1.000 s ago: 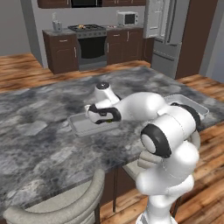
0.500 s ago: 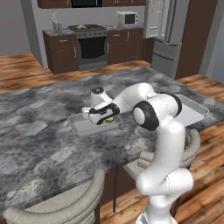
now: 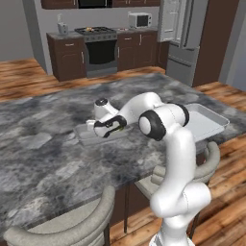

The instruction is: Place the cold items (lime and eggplant) from the fridge in one tupperware on the dining counter. Place the warm items (hot dog and kebab skewer) in the stove area in another tupperware.

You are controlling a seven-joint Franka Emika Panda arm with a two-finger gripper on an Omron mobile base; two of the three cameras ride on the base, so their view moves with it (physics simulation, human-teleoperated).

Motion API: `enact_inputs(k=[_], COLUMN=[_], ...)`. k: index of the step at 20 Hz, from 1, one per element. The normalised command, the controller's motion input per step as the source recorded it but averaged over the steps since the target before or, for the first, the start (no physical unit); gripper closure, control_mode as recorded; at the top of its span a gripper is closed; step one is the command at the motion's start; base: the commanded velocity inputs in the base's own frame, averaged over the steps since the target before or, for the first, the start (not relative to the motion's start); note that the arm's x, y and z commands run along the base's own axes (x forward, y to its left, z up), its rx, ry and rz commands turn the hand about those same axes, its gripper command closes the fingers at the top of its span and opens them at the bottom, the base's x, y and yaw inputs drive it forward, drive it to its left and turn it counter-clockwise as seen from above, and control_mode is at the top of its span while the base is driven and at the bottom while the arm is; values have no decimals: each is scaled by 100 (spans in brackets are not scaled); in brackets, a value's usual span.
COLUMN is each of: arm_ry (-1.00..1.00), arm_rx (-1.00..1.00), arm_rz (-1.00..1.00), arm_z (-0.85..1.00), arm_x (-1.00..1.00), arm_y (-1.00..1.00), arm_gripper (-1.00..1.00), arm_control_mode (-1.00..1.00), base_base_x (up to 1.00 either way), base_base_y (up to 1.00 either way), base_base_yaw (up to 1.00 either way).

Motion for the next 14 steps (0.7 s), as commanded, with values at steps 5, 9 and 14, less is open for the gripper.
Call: enact_inputs(k=[5, 9, 14], arm_ry=[-9, 14, 0], arm_rx=[9, 12, 13], arm_rz=[3, 10, 5], arm_z=[22, 66, 100], arm_x=[-30, 0, -62], arm_y=[-21, -16, -37], arm_gripper=[-100, -100, -100], arm_control_mode=[-100, -100, -100], base_base_x=[0, 0, 0], base_base_y=[0, 0, 0], base_base_yaw=[0, 0, 0])
